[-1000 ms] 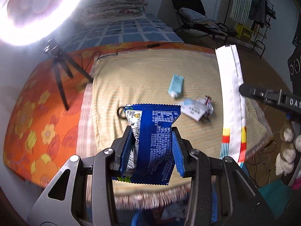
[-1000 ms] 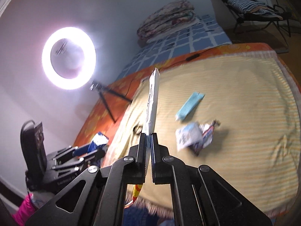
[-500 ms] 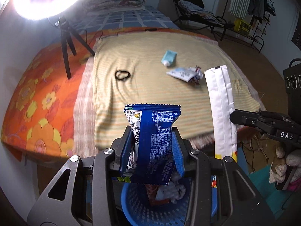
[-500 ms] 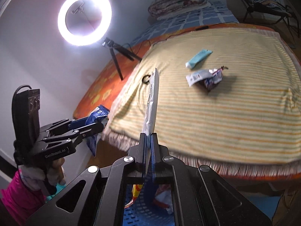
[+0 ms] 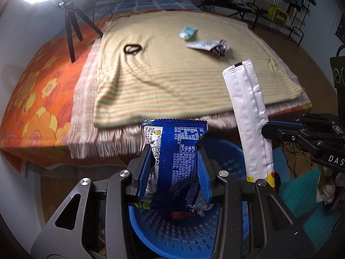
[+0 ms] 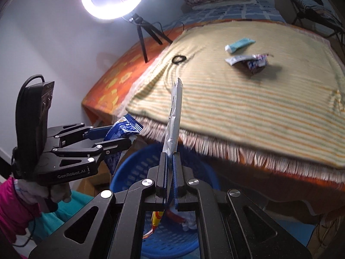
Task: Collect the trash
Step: 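Carry the wrapper and tube over the blue basket and open both tools to drop them, then move both open tools back over the remaining trash on the bed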
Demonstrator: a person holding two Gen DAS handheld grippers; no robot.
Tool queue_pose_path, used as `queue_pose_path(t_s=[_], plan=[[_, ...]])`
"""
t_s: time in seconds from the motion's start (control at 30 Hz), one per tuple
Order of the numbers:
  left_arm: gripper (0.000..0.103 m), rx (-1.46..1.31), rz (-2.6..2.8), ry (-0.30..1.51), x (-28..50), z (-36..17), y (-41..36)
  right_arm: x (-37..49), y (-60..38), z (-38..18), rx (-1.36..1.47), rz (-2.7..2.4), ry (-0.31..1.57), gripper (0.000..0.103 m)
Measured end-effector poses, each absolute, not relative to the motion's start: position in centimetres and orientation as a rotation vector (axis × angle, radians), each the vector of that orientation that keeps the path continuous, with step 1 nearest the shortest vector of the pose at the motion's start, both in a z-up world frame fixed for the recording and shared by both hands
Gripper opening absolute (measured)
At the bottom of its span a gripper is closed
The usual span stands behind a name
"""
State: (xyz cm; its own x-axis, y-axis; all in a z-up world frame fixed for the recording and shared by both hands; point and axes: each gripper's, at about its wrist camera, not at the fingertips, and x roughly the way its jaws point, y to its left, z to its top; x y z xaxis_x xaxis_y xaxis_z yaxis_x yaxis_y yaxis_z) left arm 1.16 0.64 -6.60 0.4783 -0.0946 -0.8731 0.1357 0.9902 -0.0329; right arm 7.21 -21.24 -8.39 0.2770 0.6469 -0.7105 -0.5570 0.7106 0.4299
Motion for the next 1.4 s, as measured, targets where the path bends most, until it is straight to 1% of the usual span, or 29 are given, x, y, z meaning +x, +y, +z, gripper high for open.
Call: queue_pose_path(t_s=[0.23, 0.5, 0.6, 0.63, 0.7, 0.73, 0.77, 0.9, 0.97, 1.03, 1.1, 1.13, 1.17, 1.2, 1.23, 1.27, 1.4], plan=[[0.041, 0.043, -0.141, 1.114, 0.5, -8.6, 0.9, 7.0, -21.0, -9.9, 0.094, 0.796, 1.047, 0.003], [0.041, 0.060, -0.146, 1.142, 0.0, -9.6, 0.7, 6.7, -20.4, -11.3, 0.080, 0.793, 1.087, 0.003], [0.043, 0.068, -0.146, 1.156, 0.0, -10.0, 0.6, 6.8, -20.4, -11.6, 0.077, 0.788, 1.104, 0.003], [0.044, 0.070, -0.146, 1.162, 0.0, -10.1, 0.6, 6.8, -20.4, -11.8, 0.076, 0.785, 1.108, 0.003], [0.050, 0.076, -0.146, 1.171, 0.2, -10.3, 0.5, 6.9, -20.4, -12.0, 0.074, 0.775, 1.113, 0.003], [0.056, 0.078, -0.144, 1.171, 0.2, -10.4, 0.5, 6.9, -20.3, -12.1, 0.073, 0.773, 1.120, 0.003], [0.059, 0.079, -0.143, 1.170, 0.1, -10.4, 0.4, 7.0, -20.3, -12.3, 0.071, 0.769, 1.127, 0.003], [0.062, 0.088, -0.142, 1.178, 0.2, -10.7, 0.3, 7.1, -20.3, -12.8, 0.063, 0.749, 1.152, 0.004], [0.067, 0.091, -0.143, 1.181, 0.3, -10.8, 0.3, 7.2, -20.4, -12.9, 0.060, 0.741, 1.163, 0.005], [0.067, 0.096, -0.142, 1.181, 0.3, -10.9, 0.2, 7.3, -20.4, -13.0, 0.059, 0.735, 1.168, 0.006], [0.068, 0.101, -0.140, 1.182, 0.4, -10.9, 0.2, 7.3, -20.5, -13.0, 0.057, 0.728, 1.171, 0.008], [0.068, 0.100, -0.140, 1.184, 0.4, -11.0, 0.2, 7.4, -20.5, -13.0, 0.057, 0.725, 1.174, 0.014], [0.068, 0.100, -0.140, 1.185, 0.5, -11.0, 0.2, 7.4, -20.6, -13.0, 0.059, 0.719, 1.174, 0.026], [0.068, 0.101, -0.139, 1.186, 0.5, -11.0, 0.2, 7.5, -20.6, -13.0, 0.061, 0.715, 1.172, 0.033], [0.068, 0.101, -0.138, 1.187, 0.5, -11.1, 0.2, 7.5, -20.8, -12.9, 0.064, 0.709, 1.167, 0.044], [0.068, 0.099, -0.136, 1.188, 0.6, -11.1, 0.3, 7.5, -20.9, -12.8, 0.066, 0.703, 1.160, 0.049], [0.068, 0.087, -0.128, 1.185, 0.7, -10.8, 0.6, 7.9, -21.2, -12.5, 0.068, 0.683, 1.158, 0.050]])
